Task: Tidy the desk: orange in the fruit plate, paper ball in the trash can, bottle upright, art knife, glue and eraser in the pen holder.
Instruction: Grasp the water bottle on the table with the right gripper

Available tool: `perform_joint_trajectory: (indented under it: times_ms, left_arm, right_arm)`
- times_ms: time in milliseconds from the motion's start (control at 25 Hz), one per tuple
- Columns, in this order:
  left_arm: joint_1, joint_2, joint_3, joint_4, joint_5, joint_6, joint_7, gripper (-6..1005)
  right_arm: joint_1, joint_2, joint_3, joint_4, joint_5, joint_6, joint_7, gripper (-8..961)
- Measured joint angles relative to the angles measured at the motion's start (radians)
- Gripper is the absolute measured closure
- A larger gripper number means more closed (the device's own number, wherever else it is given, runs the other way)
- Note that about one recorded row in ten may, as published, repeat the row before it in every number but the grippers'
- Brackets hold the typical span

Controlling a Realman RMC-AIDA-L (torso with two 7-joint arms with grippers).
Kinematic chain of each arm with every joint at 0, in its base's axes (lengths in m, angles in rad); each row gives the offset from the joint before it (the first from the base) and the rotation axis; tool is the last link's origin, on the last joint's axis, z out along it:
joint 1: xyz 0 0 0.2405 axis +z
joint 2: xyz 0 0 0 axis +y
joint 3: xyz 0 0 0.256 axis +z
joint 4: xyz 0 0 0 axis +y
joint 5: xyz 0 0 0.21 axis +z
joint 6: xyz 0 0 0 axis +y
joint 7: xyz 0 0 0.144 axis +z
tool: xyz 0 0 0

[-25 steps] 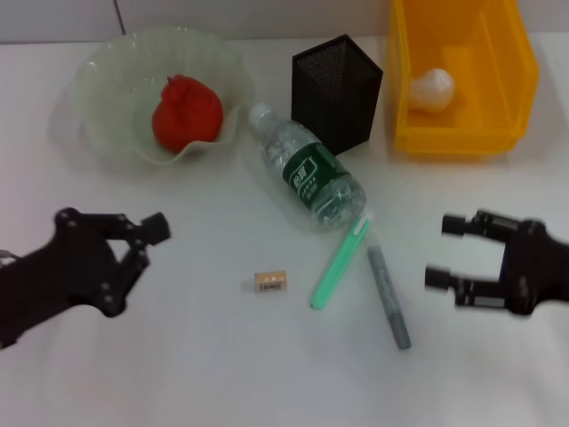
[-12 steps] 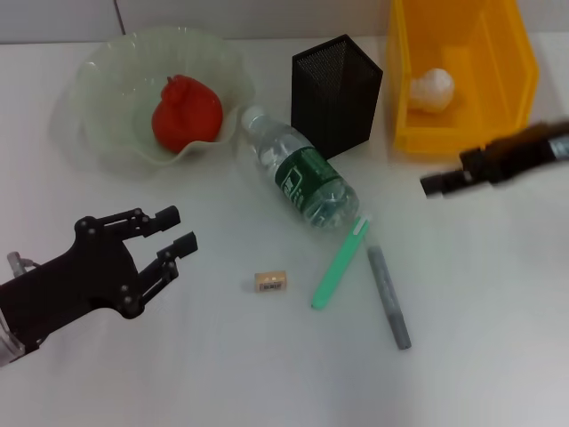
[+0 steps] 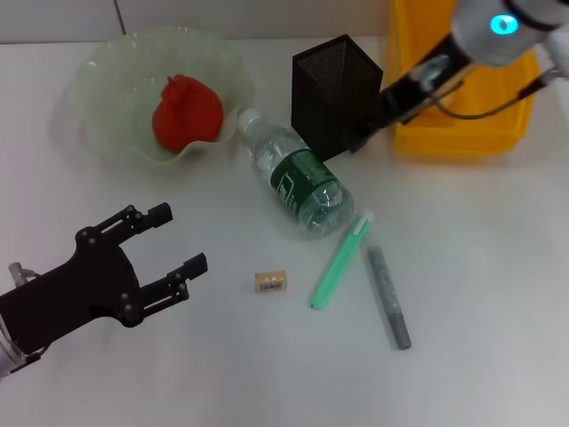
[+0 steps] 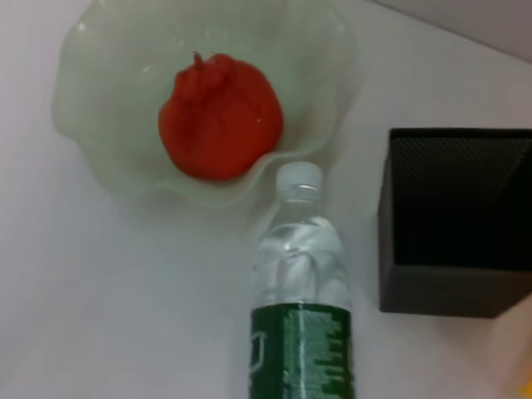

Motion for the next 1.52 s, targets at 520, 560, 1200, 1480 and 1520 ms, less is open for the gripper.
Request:
perform_joint_trajectory:
  times_ms: [520,560,1200,1480,1520]
  left_arm:
    - [-0.007,0.001,0.005,0.000,0.002,-0.006,0.000,128]
    - [-0.006,0.001,0.004,0.000,0.002,-0.007,0.000,123]
    - [0.000,0.003,0.001,0.000,0.002,-0.014,0.000,124]
    - [0.000,0.003,0.000,0.000,0.002,-0.016,0.001,125]
    - [0.000,0.003,0.000,0.000,0.002,-0.017,0.001,125]
  right_arm:
    - [0.121,0.007,-0.073,0.358,0.061,0.259,0.010,126]
    - [0.121,0.007,-0.073,0.358,0.061,0.259,0.010,127]
    - [0.160,0.006,-0.140,0.574,0.139,0.458,-0.002,145]
    - [0.160,0.006,-0.182,0.631,0.174,0.521,-0.007,152]
    - [0.158,0.006,-0.187,0.642,0.181,0.536,-0.013,153]
